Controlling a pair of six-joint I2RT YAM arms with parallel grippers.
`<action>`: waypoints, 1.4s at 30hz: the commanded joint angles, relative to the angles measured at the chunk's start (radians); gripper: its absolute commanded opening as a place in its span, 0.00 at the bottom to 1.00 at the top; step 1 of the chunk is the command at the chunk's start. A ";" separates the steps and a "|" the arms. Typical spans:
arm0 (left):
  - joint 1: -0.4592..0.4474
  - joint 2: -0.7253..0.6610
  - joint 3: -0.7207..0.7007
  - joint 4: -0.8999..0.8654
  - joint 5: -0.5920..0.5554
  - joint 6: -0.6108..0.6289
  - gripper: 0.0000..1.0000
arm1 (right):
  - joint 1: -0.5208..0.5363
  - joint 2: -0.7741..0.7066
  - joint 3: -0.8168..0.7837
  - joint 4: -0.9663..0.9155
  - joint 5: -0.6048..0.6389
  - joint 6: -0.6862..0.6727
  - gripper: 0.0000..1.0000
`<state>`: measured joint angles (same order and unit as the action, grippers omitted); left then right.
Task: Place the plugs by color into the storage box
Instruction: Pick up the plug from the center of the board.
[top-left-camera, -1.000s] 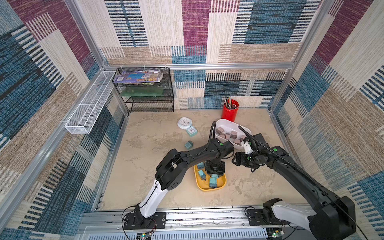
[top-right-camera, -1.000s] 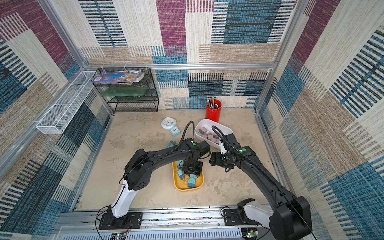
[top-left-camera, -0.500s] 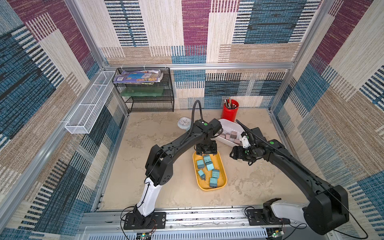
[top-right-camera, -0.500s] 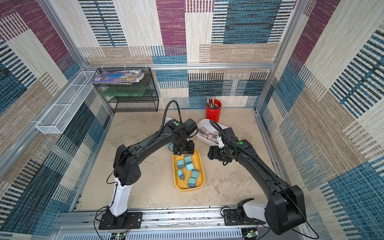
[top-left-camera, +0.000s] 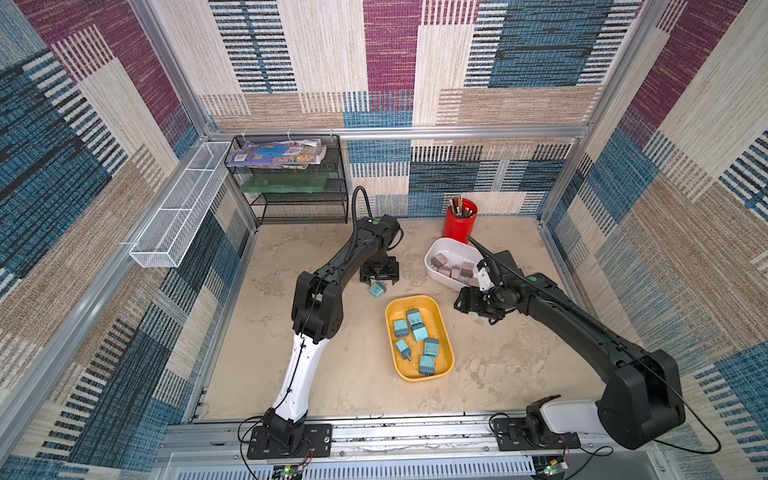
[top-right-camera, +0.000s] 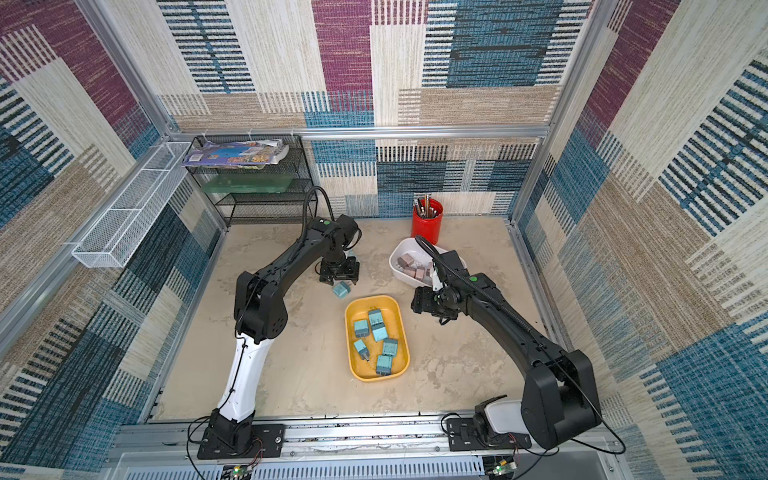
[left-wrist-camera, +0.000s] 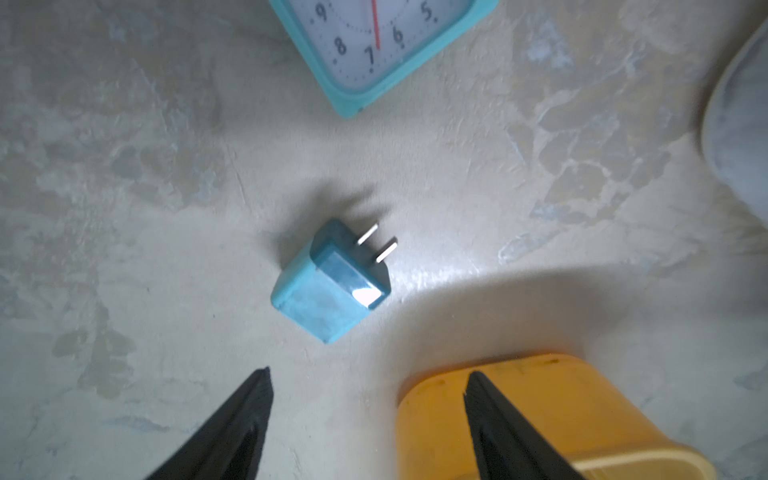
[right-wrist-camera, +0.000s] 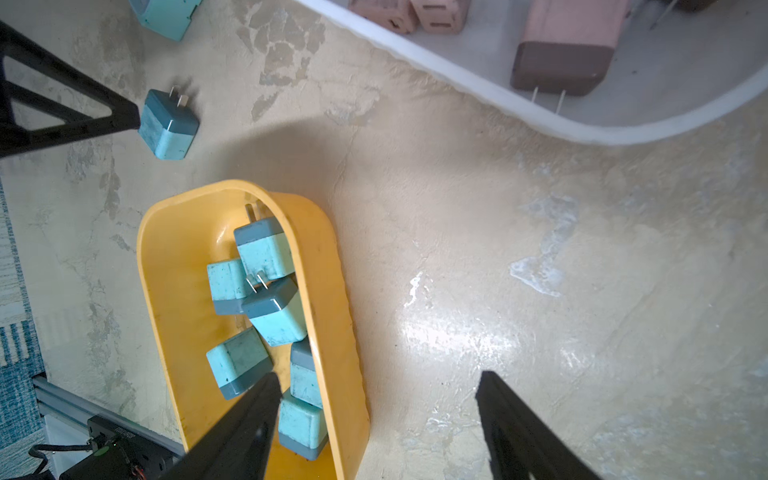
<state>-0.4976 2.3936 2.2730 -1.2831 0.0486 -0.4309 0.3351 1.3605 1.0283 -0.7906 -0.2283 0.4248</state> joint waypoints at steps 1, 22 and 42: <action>0.007 0.056 0.047 -0.013 0.011 0.099 0.76 | 0.006 0.009 0.015 0.030 0.005 0.024 0.77; 0.100 0.078 -0.034 -0.008 0.007 0.001 0.60 | 0.052 0.060 0.051 0.032 0.025 0.046 0.77; 0.100 -0.090 -0.196 0.016 0.008 -0.043 0.31 | 0.082 0.069 0.060 0.048 0.040 0.042 0.77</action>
<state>-0.3882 2.3531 2.0987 -1.2549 0.0662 -0.4496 0.4175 1.4315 1.0801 -0.7746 -0.2047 0.4671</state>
